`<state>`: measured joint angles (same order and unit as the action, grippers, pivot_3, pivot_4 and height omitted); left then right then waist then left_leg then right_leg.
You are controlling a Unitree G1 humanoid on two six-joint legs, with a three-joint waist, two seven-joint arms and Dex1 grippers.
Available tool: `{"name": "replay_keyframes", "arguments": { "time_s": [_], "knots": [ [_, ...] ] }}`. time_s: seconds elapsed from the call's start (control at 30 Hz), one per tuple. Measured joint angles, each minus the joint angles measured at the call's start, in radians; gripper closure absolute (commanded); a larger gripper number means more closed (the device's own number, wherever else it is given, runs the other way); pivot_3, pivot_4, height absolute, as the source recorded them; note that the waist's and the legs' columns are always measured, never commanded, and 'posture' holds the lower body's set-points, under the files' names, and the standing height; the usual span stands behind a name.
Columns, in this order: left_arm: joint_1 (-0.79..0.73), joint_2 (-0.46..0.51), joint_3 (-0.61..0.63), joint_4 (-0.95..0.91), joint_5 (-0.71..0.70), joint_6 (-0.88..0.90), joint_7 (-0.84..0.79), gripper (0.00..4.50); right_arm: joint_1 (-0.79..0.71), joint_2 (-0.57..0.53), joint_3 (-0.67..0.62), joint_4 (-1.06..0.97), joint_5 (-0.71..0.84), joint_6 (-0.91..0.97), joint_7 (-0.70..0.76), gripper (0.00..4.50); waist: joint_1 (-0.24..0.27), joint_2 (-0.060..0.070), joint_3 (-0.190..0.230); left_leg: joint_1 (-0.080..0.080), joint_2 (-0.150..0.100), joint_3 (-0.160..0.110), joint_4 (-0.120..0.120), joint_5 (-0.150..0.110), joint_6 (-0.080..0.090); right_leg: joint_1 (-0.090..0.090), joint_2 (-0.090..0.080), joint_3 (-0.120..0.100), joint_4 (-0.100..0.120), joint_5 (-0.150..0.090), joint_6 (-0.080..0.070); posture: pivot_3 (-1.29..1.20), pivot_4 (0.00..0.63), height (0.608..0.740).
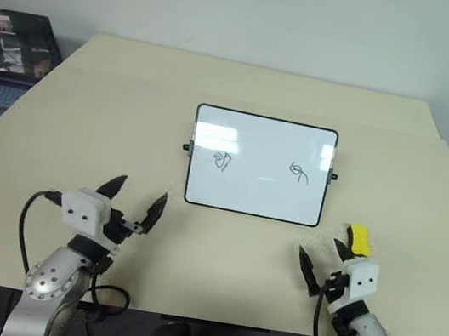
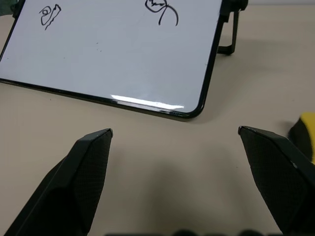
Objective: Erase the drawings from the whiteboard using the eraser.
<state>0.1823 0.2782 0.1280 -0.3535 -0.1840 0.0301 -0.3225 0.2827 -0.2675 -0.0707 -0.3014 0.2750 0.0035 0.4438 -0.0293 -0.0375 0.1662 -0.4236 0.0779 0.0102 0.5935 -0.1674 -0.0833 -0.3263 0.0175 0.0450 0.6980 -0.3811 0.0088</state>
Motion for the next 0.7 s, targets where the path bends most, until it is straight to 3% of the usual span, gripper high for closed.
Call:
{"name": "replay_keyframes", "arguments": {
  "time_s": [0.3, 0.57, 0.7],
  "knots": [
    [0.006, -0.012, -0.036, -0.005, -0.040, 0.002, -0.047, 0.00, -0.037, -0.039, 0.004, -0.071, -0.022, 0.011, -0.009, 0.04, -0.001, 0.000, 0.000, 0.007, 0.000, 0.000, -0.001, 0.000, 0.000, 0.007, 0.000, 0.000, -0.002, -0.001, 0.001, 0.00, 0.150, 0.740],
    [0.100, 0.098, -0.073, -0.069, -0.017, -0.010, -0.154, 0.00, -0.034, -0.063, 0.028, -0.072, -0.049, 0.003, 0.012, 0.04, 0.001, 0.001, 0.001, 0.007, 0.000, 0.000, -0.001, -0.001, 0.000, 0.007, -0.001, 0.000, -0.002, -0.001, 0.000, 0.00, 0.150, 0.740],
    [0.075, 0.197, -0.065, -0.096, -0.063, 0.032, -0.239, 0.00, -0.042, 0.002, 0.036, -0.086, -0.076, 0.011, -0.067, 0.04, 0.000, 0.002, 0.002, 0.008, 0.001, -0.001, -0.001, -0.001, 0.000, 0.007, 0.000, -0.001, -0.001, -0.002, -0.001, 0.00, 0.150, 0.740]
  ]
}}
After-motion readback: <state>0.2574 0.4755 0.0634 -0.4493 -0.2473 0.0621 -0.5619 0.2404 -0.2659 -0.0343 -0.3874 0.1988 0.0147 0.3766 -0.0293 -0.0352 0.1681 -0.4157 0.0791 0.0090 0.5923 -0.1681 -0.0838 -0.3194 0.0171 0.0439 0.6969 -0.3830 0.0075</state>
